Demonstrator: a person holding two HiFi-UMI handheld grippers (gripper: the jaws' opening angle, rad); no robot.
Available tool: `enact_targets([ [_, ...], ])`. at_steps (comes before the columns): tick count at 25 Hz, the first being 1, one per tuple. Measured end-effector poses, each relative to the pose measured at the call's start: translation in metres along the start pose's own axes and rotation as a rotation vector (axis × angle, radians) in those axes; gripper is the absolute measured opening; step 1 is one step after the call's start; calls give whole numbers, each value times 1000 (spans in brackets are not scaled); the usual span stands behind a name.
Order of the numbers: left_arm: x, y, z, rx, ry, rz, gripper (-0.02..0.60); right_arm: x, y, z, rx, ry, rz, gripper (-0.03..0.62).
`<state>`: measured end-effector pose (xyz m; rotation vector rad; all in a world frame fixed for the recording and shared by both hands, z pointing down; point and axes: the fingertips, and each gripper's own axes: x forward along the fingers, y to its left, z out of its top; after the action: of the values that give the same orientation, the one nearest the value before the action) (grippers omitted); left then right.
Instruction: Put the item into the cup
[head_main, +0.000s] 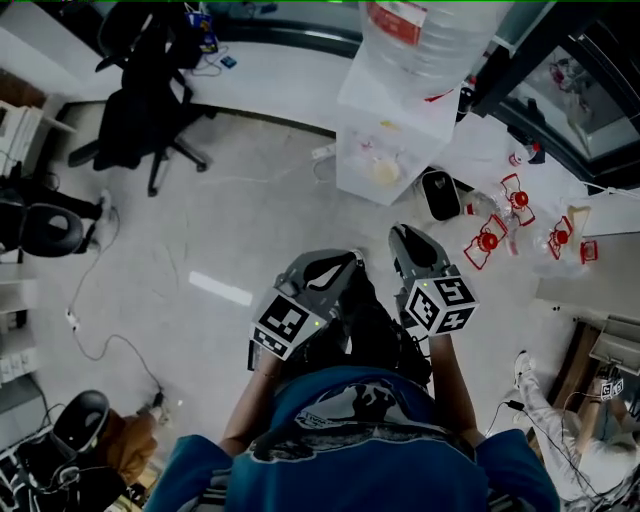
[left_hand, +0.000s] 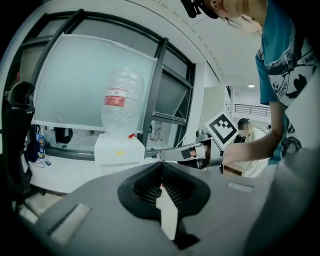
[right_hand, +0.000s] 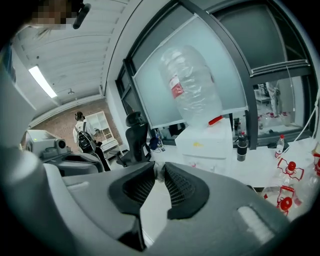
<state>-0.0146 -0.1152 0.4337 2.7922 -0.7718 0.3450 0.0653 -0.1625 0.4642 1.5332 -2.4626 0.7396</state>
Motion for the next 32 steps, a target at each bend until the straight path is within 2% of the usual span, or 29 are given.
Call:
enact_targets([
  [7, 45, 51, 10, -20, 22, 66, 14, 69, -59, 8, -65, 75, 5, 61],
  [12, 65, 79, 13, -37, 34, 118, 14, 103, -94, 3, -48, 120, 11, 61],
  [15, 75, 86, 15, -38, 49, 117, 14, 117, -112, -9, -9, 156, -7, 61],
  [23, 98, 96, 28, -18, 57, 28, 14, 145, -141, -42, 66, 210, -83, 61],
  [28, 101, 105, 27, 3, 80, -71, 14, 170, -149, -53, 90, 188, -139, 61],
  [32, 94, 116, 23, 30, 102, -162, 14, 193, -157, -71, 149, 175, -234, 61],
])
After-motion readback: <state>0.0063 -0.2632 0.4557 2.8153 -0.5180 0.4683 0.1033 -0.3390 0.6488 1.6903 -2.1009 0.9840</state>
